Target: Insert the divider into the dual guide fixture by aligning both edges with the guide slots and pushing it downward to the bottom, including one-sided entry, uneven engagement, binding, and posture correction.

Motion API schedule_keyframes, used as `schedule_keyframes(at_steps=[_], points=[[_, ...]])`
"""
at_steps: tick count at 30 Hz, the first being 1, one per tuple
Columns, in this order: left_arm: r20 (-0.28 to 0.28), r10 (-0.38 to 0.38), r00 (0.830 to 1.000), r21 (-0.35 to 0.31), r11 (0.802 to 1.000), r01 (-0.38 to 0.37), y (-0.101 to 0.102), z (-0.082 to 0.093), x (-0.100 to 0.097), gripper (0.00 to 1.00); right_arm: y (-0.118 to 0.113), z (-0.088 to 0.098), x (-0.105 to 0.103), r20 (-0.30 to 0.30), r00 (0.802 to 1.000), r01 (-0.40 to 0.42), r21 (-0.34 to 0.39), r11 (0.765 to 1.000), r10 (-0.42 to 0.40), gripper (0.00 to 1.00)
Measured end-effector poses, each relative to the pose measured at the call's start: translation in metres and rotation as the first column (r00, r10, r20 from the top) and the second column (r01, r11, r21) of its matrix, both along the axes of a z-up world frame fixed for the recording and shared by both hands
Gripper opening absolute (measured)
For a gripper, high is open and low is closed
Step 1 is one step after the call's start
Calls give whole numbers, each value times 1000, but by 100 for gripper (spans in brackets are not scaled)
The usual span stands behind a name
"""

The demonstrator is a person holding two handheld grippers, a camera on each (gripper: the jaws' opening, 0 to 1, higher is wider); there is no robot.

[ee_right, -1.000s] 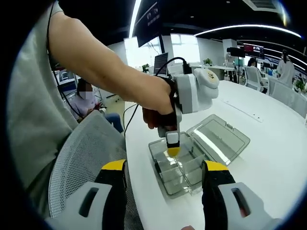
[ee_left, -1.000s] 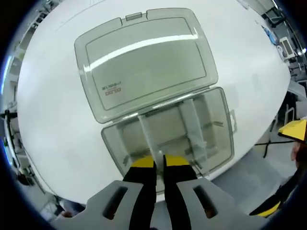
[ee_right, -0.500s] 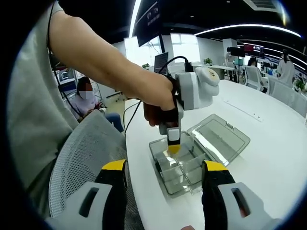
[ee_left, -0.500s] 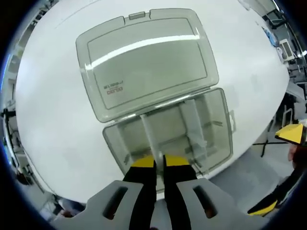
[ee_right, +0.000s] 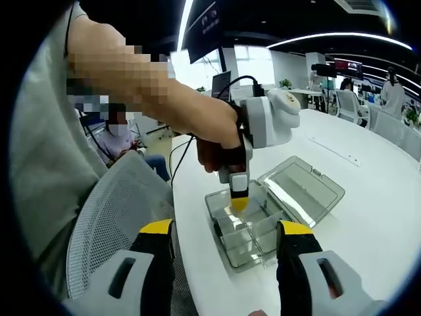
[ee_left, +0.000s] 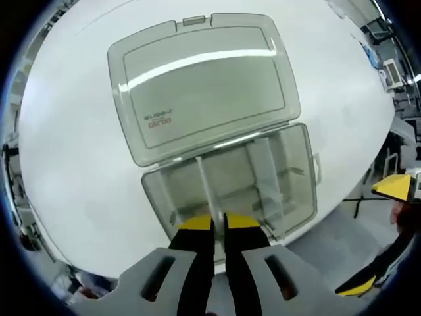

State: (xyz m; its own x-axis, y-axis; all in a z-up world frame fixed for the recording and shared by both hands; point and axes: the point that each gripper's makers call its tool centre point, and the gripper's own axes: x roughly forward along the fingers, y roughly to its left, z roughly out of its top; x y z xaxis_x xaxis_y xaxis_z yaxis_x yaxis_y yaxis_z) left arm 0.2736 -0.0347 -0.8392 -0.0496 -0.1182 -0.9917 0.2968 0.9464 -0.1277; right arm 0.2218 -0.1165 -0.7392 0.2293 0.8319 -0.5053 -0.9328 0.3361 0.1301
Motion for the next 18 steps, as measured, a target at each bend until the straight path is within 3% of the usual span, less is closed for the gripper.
schedule_keyframes(at_steps=[18], points=[[-6,14,1000,-7,1000,-14,-1,0,1,1,1,0,0,-2,1000,0,-1,1000,0,59]])
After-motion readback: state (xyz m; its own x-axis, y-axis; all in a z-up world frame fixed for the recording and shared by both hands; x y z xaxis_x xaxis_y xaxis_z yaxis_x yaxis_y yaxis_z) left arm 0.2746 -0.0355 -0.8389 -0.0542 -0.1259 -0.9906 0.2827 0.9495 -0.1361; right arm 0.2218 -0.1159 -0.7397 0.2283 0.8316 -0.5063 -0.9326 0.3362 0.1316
